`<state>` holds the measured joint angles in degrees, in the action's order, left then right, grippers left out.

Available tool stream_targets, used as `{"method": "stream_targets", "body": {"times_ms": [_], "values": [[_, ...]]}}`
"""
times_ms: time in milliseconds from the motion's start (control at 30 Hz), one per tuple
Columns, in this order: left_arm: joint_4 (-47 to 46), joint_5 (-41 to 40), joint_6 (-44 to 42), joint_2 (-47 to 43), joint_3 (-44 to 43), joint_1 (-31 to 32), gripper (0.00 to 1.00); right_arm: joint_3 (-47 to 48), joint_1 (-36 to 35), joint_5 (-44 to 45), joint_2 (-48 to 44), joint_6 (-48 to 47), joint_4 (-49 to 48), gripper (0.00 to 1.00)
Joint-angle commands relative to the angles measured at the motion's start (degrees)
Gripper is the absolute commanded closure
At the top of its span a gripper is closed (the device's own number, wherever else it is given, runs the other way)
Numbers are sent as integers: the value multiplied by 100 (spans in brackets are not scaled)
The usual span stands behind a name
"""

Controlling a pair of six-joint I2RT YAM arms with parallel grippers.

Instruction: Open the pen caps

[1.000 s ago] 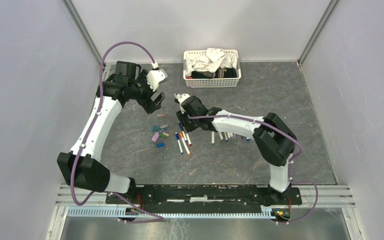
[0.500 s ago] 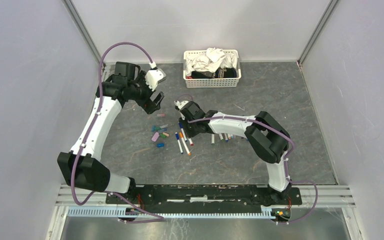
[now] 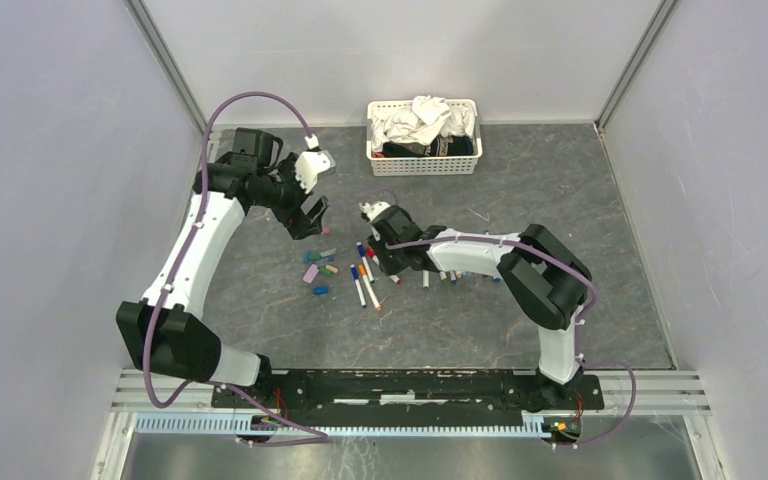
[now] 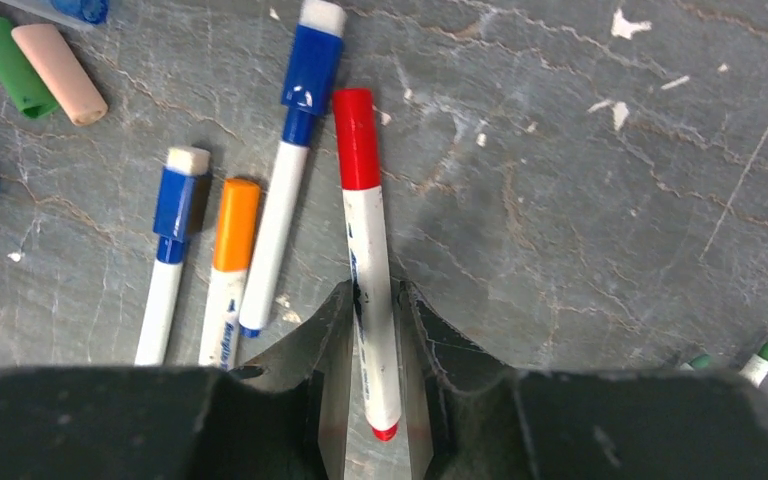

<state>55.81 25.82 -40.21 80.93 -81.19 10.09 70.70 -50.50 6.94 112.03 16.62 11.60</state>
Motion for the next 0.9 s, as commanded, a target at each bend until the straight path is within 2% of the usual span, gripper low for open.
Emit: {"method": "stream_targets", "body": {"times_ms": [0,167,267,333,500,600,700,867], "values": [[515,857,-864,41,82,-24,0,-618,582,-997,-158,132,-84,73],[743,1291,-1600,57,406,-8,0,-375,708,-1372,-312,-380,150,82],[1071,1367,-1960,245,353,22,0,-216,839,-1962,-444,-558,253,95],[1259,1436,-2240,359,309,49,0,-108,996,-2522,-551,-556,291,100],[1327,1743,-3227,150,618,97,0,333,1254,-3683,-809,-652,733,100],[1171,1719,-3386,7,726,243,0,522,1302,-4593,-902,-781,1025,100],[1125,1628,-3612,-81,770,439,0,573,1313,-4975,-995,-836,1243,100],[766,1366,-3708,-366,962,907,0,237,1280,-5991,-1130,-591,858,100]]}}
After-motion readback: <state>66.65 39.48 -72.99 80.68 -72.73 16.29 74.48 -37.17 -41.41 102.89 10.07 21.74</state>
